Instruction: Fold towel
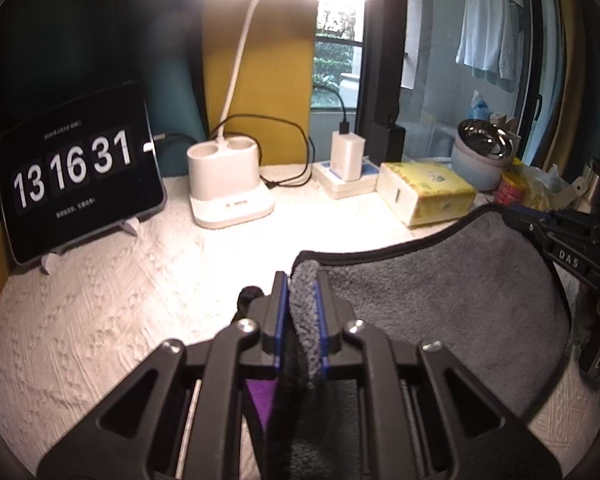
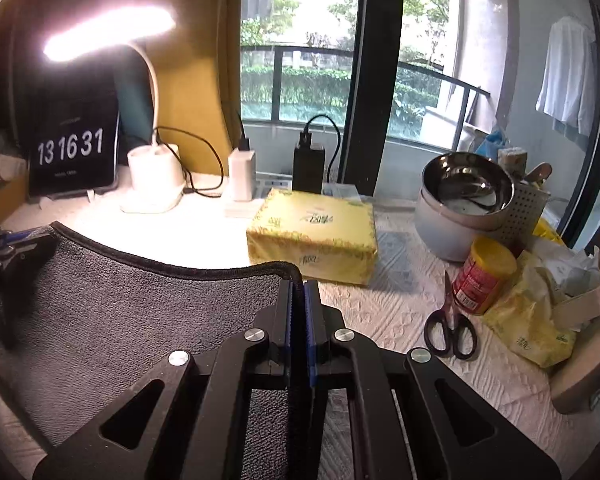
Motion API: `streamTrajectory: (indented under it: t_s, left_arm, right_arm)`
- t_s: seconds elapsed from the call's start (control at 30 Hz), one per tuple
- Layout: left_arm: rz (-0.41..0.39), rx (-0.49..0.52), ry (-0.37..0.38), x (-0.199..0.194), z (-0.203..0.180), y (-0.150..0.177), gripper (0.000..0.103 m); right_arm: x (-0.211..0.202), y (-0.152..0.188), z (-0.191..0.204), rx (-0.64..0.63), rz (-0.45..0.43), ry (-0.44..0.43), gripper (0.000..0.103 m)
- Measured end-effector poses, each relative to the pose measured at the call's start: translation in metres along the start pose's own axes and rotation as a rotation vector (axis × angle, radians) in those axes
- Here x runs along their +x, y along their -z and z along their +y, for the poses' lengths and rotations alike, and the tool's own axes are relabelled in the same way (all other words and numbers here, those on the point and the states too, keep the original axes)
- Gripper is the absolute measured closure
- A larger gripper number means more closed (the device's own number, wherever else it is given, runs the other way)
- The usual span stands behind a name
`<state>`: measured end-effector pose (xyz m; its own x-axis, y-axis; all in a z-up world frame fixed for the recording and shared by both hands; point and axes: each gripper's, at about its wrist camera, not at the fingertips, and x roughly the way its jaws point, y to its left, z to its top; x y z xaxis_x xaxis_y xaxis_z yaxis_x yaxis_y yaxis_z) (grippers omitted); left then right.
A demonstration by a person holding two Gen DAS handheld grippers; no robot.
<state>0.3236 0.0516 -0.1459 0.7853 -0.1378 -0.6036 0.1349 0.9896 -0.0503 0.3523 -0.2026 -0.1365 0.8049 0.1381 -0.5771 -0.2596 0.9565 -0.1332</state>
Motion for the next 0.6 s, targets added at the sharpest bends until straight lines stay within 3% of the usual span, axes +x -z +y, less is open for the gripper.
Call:
streamTrajectory:
  t_s: [0.4, 0.5, 0.6]
  left_arm:
    - [0.128, -0.090, 0.013, 0.033, 0.015, 0.008, 0.083]
    - [0.131, -0.127, 0.024, 0.029, 0.020, 0.006, 0.070]
    - [0.116, -0.145, 0.019, 0.022, 0.023, 0.003, 0.043]
  right_arm:
    - [0.034, 0.007, -0.004, 0.027, 0.105, 0.028, 0.096]
    - [0.038, 0.009, -0.006, 0.037, 0.125, 0.023, 0.096]
    - [0.039, 0.009, -0.007, 0.046, 0.136, 0.021, 0.087]
